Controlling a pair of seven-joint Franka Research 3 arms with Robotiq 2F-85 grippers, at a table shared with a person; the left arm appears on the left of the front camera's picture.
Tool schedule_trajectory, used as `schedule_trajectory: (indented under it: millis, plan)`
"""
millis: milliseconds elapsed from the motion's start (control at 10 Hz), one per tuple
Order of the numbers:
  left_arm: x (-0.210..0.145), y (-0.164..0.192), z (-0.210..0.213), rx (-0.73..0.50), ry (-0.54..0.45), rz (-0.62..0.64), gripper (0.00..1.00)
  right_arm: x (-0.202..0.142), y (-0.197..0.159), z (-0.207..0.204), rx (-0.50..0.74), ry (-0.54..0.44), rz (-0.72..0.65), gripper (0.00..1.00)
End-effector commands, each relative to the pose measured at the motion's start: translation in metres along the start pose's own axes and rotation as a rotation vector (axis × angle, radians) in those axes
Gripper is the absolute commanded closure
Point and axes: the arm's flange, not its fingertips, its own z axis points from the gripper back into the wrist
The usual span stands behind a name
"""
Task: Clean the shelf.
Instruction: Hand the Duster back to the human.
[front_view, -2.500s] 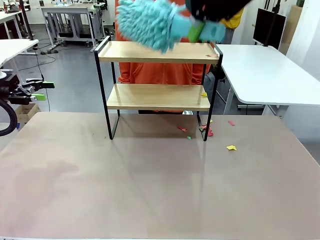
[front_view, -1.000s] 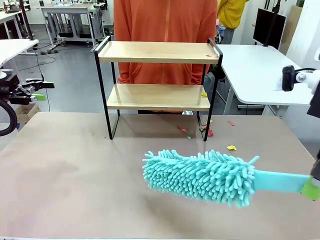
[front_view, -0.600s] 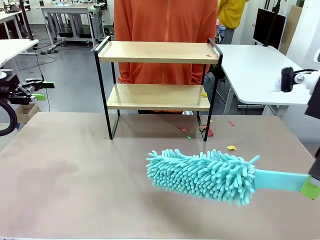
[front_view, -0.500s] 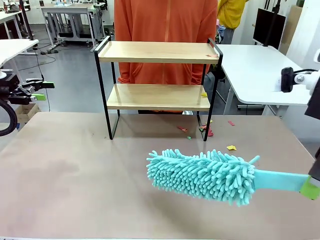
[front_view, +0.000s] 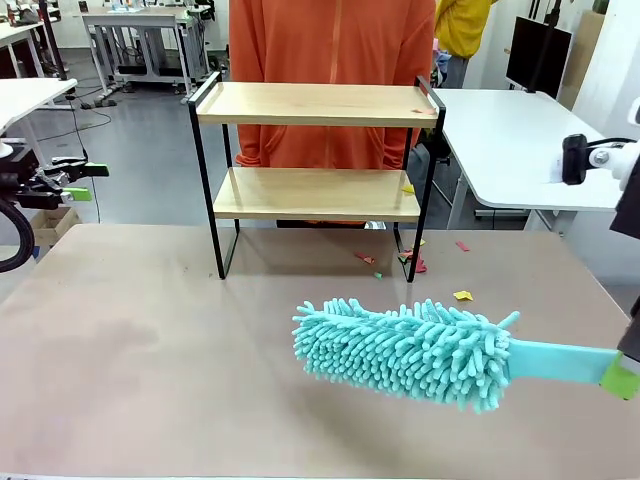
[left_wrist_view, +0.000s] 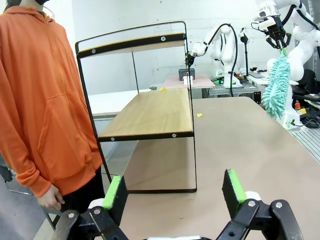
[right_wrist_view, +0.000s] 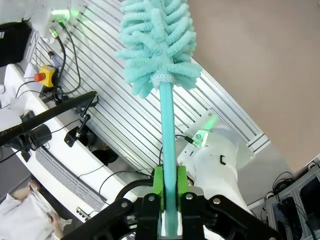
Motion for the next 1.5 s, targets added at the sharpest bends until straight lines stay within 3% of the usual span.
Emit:
schedule_trajectory:
  millis: [0, 500, 600, 800, 1100, 1400]
  plan:
    - [0.002, 0.000, 0.001, -0.001, 0.001, -0.003, 0.00, -0.001, 0.003, 0.003, 0.016, -0.005, 0.027, 0.87]
    - [0.000, 0.000, 0.000, 0.000, 0.000, 0.000, 0.00, 0.000, 0.000, 0.000, 0.000, 0.000, 0.000, 0.87]
    - [0.001, -0.007, -0.012, 0.035, 0.019, 0.075, 0.00, 0.015, -0.020, 0.008, 0.009, -0.043, 0.100, 0.87]
    - [0.019, -0.043, -0.039, 0.029, 0.004, 0.112, 0.00, 0.036, -0.055, 0.013, 0.016, -0.093, 0.165, 0.87]
    - [0.081, -0.119, -0.055, 0.091, -0.003, 0.148, 0.00, 0.049, -0.092, 0.018, 0.024, -0.249, 0.357, 0.87]
    - [0.098, -0.176, -0.069, 0.123, -0.026, 0.251, 0.00, 0.072, -0.126, 0.033, -0.014, -0.383, 0.424, 0.87]
